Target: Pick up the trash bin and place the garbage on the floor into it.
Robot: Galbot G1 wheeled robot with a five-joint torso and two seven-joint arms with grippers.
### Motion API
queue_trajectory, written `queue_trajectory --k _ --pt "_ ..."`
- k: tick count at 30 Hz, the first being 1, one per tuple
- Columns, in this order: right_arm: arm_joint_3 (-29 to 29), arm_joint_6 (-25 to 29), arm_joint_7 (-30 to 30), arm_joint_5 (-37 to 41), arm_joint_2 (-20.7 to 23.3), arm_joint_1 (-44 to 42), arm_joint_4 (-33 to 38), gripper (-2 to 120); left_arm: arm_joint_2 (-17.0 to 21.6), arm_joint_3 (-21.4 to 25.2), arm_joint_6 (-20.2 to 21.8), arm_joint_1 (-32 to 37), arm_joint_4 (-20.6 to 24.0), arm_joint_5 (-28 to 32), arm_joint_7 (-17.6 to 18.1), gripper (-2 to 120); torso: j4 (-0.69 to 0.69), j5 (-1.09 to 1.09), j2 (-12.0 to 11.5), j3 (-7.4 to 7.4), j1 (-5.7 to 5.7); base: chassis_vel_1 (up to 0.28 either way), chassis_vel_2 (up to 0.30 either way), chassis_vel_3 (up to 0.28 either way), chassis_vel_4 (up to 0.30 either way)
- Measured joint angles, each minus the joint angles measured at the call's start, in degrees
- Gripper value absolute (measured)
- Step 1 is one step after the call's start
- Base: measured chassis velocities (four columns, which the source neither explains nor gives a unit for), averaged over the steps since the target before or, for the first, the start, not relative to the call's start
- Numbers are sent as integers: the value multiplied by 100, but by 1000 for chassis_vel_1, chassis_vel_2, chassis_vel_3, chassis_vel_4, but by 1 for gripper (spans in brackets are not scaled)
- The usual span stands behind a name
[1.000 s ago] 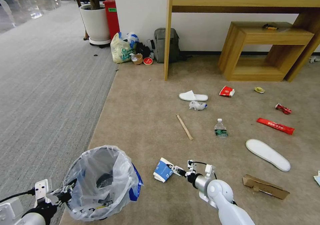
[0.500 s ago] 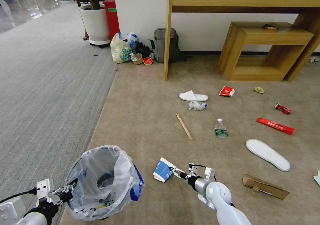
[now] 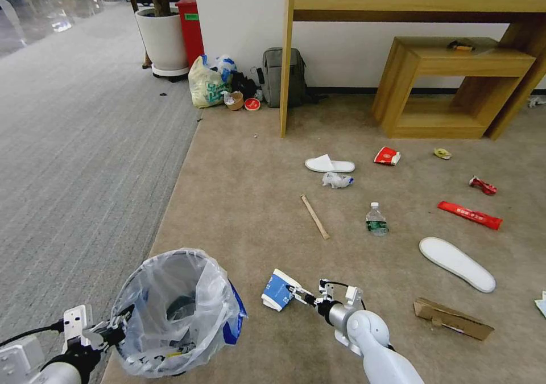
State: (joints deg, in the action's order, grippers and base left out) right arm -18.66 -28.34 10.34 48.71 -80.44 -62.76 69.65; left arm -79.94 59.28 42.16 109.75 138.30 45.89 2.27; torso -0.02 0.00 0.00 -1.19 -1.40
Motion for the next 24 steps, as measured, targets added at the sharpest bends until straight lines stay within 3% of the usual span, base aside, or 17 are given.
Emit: queue_trajectory --k 24 --pt "49 248 266 -388 -325 465 -800 100 53 -64 -3 -30 15 -34 -15 0 -1 -1 0 0 0 0 0 0 0"
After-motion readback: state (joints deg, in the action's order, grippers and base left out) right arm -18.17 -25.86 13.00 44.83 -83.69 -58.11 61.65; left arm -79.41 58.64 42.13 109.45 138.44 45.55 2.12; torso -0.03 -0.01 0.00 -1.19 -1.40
